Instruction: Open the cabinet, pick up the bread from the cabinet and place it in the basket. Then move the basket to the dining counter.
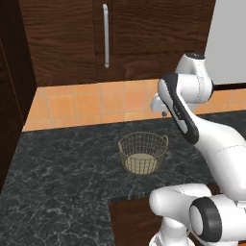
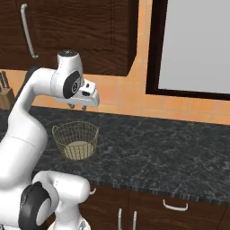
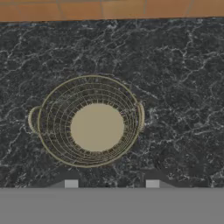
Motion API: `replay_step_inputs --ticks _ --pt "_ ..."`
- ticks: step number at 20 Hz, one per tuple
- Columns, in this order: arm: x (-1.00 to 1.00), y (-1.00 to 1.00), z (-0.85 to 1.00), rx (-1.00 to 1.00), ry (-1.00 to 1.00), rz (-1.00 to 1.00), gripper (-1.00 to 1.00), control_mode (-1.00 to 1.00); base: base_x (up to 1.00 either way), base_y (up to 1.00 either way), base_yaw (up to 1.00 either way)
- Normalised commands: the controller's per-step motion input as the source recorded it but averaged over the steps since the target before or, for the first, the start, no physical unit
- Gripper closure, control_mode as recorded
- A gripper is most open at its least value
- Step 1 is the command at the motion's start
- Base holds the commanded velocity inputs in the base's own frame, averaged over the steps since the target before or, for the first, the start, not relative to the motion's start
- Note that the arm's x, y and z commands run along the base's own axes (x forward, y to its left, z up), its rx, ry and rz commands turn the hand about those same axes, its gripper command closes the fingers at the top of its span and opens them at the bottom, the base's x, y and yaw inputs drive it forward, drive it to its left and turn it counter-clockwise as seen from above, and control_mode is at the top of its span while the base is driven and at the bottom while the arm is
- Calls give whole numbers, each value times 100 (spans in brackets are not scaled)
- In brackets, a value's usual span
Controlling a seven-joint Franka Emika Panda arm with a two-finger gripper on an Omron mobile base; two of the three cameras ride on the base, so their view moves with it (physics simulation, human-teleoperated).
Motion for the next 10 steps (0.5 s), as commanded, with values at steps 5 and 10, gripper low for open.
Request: replay_step_inputs --ticks 5,10 --pt "-16 23 16 -7 -15 -1 -100 -100 0 0 0" --pt "-8 72 60 -11 -27 -5 -100 -100 0 0 0"
